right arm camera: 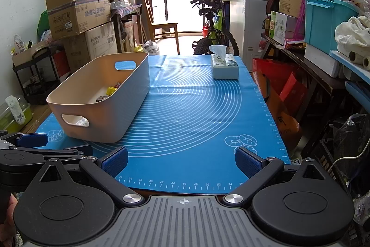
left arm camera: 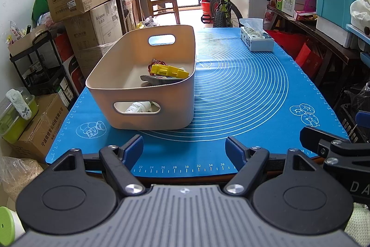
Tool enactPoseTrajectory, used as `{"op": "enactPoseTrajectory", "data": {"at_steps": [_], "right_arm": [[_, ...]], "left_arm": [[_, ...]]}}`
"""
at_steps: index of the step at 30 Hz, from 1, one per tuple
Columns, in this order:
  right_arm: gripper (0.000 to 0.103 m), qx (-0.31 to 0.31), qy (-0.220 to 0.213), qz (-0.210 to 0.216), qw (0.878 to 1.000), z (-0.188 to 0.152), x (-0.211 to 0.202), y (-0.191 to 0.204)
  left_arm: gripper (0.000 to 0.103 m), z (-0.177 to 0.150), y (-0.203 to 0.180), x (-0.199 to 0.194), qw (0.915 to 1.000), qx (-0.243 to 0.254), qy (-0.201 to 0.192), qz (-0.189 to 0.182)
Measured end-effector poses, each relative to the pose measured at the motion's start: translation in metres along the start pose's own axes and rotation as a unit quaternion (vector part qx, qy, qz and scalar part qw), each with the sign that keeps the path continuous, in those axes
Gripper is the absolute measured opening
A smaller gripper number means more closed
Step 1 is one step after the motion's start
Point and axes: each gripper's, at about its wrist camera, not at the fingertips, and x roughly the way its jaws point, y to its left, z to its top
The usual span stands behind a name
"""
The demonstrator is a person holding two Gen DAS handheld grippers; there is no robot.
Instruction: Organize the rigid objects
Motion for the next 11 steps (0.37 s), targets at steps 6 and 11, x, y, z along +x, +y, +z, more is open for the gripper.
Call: {"op": "enactPoseTrajectory", "data": {"at_steps": [6, 11], "right_arm": [[0.099, 0.0, 0.0, 0.0, 1.0, 0.0, 0.0, 0.0], [0.099, 0.0, 0.0, 0.0, 1.0, -0.0002, 0.0005, -0.0004]], "left_arm": [[0.078, -0.0001, -0.0003, 0.0001, 1.0, -0.001, 0.0, 0.001], [0.078, -0.0003, 0.0001, -0.0001, 1.0, 0.0, 0.0, 0.0]]}}
